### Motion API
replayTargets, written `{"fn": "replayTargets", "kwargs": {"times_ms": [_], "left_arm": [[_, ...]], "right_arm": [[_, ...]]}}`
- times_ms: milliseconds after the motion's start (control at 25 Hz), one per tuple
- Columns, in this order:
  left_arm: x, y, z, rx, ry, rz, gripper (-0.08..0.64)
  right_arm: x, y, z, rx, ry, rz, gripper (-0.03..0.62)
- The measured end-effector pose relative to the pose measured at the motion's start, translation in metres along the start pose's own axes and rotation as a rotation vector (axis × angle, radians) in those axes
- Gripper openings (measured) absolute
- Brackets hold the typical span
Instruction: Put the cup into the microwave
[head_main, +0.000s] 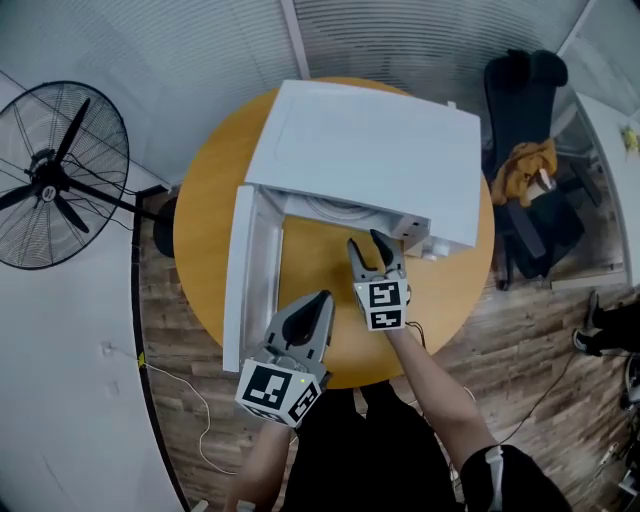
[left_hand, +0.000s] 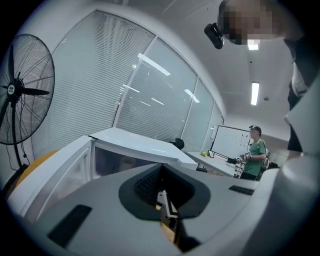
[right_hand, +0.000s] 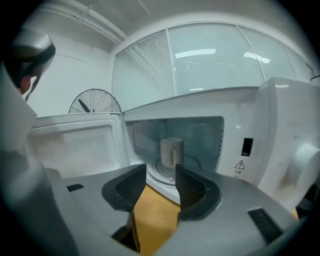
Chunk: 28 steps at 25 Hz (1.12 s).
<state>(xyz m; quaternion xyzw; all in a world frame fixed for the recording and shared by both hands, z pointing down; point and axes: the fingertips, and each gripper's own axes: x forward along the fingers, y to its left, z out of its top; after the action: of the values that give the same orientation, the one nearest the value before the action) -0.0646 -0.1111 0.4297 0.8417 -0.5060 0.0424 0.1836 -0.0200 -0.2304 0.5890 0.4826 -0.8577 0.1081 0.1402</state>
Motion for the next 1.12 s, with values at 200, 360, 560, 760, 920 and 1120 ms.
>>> {"fn": "replayTargets", "kwargs": {"times_ms": [200,360,560,760,920,1120], "left_arm": [[-0.014,-0.021,-0.004,0.001,-0.011,0.028,-0.005],[-0.025,-0.037,-0.002,0.012,-0.032,0.055,-0.005],[-0.041,-0.053,-0.007,0.017,-0.043,0.084,-0.005],[-0.057,-0.066,-0.011,0.019,-0.048,0.091,-0.005],[-0.065,-0.067,-0.006,0.027,-0.056,0.082,-0.005],[-0.073,-0.066,-0.005,0.035,-0.057,0.037,-0.005]], "right_arm": [[-0.046,0.012,0.014,0.005,-0.030,0.063,0.181],[-0.076,0.020,0.029,0.005,-0.054,0.116,0.162],[-0.109,0.031,0.036,0.022,-0.047,0.180,0.124],[-0.142,0.040,0.045,0.083,-0.027,0.227,0.078],[-0.161,0.049,0.056,0.087,-0.027,0.232,0.041],[-0.181,0.065,0.071,0.044,-0.050,0.223,0.032]]}}
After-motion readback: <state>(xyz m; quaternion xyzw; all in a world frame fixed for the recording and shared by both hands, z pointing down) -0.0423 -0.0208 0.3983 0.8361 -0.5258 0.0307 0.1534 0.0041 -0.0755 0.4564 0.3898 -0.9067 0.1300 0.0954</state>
